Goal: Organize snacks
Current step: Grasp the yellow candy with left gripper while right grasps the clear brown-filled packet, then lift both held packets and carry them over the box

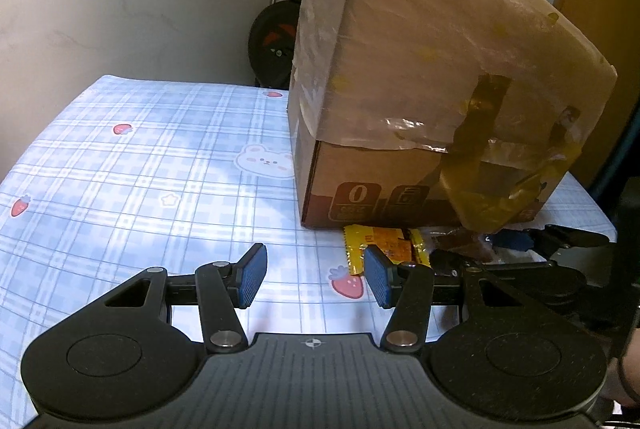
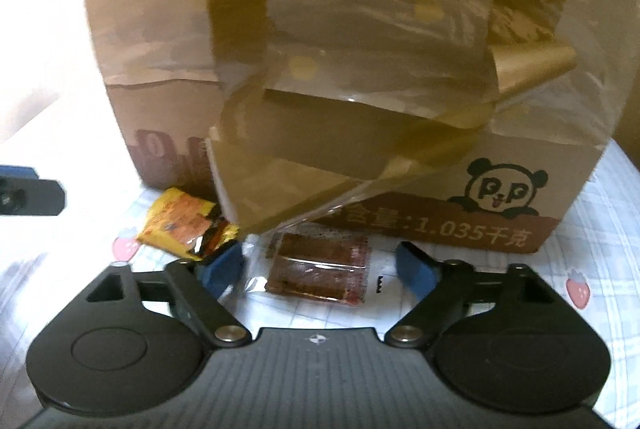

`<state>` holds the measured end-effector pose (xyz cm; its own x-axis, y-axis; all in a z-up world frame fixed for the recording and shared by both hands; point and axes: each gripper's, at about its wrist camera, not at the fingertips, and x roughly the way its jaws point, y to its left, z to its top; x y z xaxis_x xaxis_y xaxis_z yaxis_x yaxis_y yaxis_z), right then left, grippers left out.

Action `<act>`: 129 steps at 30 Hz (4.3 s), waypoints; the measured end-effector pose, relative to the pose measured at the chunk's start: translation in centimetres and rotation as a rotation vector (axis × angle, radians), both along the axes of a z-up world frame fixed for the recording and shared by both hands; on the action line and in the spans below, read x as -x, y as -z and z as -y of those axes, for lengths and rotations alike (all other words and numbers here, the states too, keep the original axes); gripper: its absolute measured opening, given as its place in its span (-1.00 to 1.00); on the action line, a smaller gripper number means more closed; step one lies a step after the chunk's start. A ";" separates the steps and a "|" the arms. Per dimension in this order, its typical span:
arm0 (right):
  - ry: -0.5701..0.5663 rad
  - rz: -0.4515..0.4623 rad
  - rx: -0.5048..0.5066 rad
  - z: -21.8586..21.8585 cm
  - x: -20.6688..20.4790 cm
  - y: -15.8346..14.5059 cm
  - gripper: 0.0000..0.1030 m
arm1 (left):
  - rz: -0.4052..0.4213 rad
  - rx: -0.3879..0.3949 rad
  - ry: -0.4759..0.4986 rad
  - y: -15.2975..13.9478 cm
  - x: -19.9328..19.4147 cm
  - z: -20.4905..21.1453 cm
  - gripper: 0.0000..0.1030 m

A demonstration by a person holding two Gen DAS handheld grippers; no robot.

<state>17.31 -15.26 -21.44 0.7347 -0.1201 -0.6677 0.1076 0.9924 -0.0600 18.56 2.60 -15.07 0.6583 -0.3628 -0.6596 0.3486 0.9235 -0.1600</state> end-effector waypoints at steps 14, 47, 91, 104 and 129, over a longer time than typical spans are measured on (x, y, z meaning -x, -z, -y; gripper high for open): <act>-0.054 -0.012 -0.038 4.4 3.1 -1.1 -0.09 | -0.042 -0.040 0.079 2.3 -2.0 5.6 0.25; -0.052 0.046 -0.135 6.9 5.2 -1.0 0.01 | -0.021 -0.054 0.067 4.4 2.7 4.9 -0.71; -0.033 -0.017 -0.102 4.2 5.1 -2.9 0.23 | -0.034 0.029 0.024 4.0 3.5 2.3 -0.71; -0.018 0.133 -0.096 5.6 10.9 -7.7 0.23 | 0.077 0.093 0.078 -0.8 5.1 2.6 -0.71; -0.124 0.402 0.051 7.8 3.5 -23.2 0.23 | 0.384 0.106 0.140 -16.2 -3.7 8.8 -0.71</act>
<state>13.77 -23.04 1.73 0.9464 -0.0399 -0.3205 0.0125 0.9961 -0.0872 22.28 -6.18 1.14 0.7883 -0.5192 -0.3303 0.5226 0.8482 -0.0861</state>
